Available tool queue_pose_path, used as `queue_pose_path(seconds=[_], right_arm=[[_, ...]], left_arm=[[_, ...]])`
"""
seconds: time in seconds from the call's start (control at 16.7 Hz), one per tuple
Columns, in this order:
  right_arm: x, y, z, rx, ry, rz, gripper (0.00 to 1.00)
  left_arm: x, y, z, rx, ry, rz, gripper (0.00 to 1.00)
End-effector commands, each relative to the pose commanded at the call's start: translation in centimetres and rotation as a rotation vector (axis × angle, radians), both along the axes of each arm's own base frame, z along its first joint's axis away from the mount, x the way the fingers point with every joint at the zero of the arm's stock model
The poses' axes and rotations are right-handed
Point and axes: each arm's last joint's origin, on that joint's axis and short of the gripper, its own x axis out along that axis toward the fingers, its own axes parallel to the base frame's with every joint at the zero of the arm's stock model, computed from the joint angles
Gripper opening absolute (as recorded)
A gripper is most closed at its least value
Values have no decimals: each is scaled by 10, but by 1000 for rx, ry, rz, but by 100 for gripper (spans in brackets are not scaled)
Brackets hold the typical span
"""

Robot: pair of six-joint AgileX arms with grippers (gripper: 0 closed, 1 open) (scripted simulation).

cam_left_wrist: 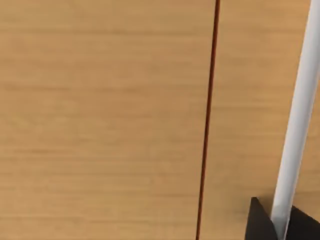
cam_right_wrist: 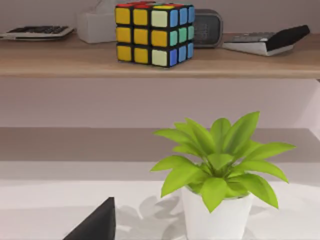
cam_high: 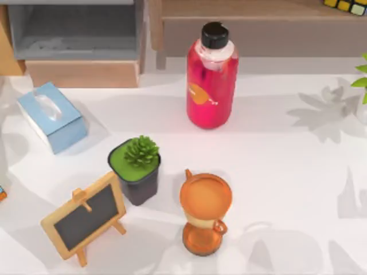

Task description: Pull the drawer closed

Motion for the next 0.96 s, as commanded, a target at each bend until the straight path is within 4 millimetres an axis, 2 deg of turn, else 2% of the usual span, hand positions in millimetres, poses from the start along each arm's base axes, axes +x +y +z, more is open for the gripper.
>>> queue_pose_path(seconds=[0.6, 0.96], right_arm=[[0, 0, 0, 0, 0, 0, 100], [0, 0, 0, 0, 0, 0, 100]], left_arm=[[0, 0, 0, 0, 0, 0, 98], [0, 0, 0, 0, 0, 0, 100]])
